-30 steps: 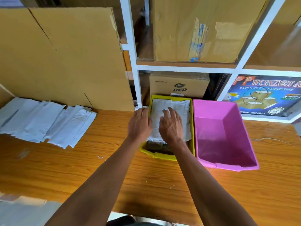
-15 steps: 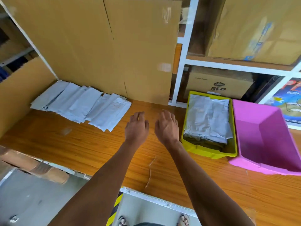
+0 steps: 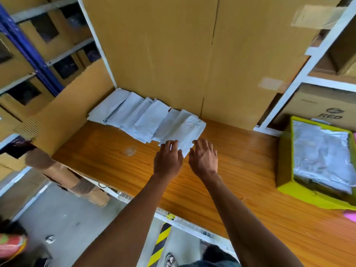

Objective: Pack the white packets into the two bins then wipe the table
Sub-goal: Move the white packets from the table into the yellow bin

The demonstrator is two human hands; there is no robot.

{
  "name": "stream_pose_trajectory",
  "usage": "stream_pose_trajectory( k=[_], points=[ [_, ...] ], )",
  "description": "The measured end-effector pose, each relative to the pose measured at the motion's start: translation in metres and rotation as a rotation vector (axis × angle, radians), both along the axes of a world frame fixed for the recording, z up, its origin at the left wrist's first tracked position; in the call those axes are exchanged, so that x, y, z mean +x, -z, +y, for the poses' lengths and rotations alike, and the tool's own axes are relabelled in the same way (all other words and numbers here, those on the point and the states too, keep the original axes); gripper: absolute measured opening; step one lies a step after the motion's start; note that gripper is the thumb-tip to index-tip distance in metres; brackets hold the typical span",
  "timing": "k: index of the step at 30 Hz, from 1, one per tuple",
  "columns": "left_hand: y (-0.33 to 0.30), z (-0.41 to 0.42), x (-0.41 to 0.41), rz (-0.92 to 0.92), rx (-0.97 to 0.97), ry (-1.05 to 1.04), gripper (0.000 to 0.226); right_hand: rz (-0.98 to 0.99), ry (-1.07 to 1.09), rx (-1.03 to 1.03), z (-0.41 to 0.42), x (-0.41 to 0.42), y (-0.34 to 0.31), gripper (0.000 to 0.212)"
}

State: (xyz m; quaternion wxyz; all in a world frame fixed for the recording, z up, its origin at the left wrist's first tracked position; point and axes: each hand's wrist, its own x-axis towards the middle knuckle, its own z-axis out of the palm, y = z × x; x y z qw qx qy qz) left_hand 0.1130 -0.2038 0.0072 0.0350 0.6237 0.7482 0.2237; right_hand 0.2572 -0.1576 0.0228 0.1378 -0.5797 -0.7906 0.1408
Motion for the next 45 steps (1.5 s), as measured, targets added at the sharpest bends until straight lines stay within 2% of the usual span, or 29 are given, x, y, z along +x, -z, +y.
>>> stream_pose_trajectory(
  k=[4, 9, 22, 29, 35, 45],
  points=[
    [0.004, 0.013, -0.031, -0.034, -0.058, -0.03, 0.041, -0.051, -0.002, -0.024, 0.018, -0.022, 0.011, 0.045],
    [0.011, 0.042, -0.056, 0.012, -0.105, -0.007, 0.043, -0.056, 0.036, -0.072, 0.058, -0.052, 0.022, 0.049],
    [0.027, 0.112, -0.113, -0.007, -0.197, 0.024, 0.043, -0.102, 0.161, -0.323, 0.122, -0.122, 0.058, 0.091],
    [0.036, 0.14, -0.128, -0.012, -0.141, 0.142, 0.04, -0.092, 0.29, -0.33, 0.128, -0.137, 0.063, 0.085],
    [0.035, 0.157, -0.135, 0.007, -0.134, 0.278, 0.04, -0.041, 0.425, -0.261, 0.122, -0.13, 0.051, 0.089],
    [0.031, 0.164, -0.084, 0.035, -0.169, 0.464, 0.041, -0.094, 0.582, -0.17, 0.107, -0.073, 0.04, 0.084]
  ],
)
